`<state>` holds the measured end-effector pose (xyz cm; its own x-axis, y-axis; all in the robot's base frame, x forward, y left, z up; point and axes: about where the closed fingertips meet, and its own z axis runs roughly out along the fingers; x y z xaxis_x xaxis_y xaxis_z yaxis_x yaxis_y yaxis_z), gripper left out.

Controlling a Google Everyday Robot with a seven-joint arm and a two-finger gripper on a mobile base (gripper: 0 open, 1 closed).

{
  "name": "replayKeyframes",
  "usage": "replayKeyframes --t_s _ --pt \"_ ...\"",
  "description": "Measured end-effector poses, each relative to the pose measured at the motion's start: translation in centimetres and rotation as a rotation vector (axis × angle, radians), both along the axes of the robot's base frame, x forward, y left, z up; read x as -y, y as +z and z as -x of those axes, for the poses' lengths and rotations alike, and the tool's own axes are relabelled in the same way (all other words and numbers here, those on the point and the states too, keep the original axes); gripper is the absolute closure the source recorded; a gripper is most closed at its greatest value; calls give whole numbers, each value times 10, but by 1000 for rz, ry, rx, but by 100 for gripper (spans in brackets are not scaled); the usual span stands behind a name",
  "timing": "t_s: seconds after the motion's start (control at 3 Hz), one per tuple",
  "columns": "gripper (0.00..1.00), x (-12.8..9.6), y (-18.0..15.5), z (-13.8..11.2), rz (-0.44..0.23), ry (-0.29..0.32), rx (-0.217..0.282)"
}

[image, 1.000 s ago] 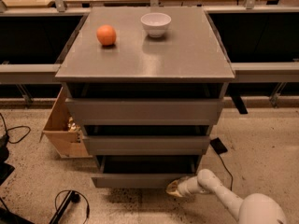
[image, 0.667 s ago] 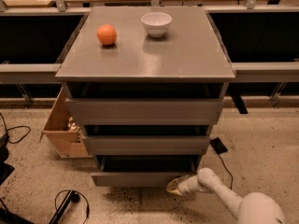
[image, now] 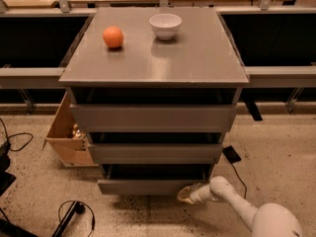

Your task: Close bottom drawer

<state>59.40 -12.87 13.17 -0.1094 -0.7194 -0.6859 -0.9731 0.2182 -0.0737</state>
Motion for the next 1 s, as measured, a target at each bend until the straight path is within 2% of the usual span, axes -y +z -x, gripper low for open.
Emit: replayKeyframes --t_s 0.33,0.67,1.0 --pt "100 4 7 -16 10 -14 31" --pt "100 4 7 -16 10 -14 31" --pt "77 4 7 -16 10 -14 31"
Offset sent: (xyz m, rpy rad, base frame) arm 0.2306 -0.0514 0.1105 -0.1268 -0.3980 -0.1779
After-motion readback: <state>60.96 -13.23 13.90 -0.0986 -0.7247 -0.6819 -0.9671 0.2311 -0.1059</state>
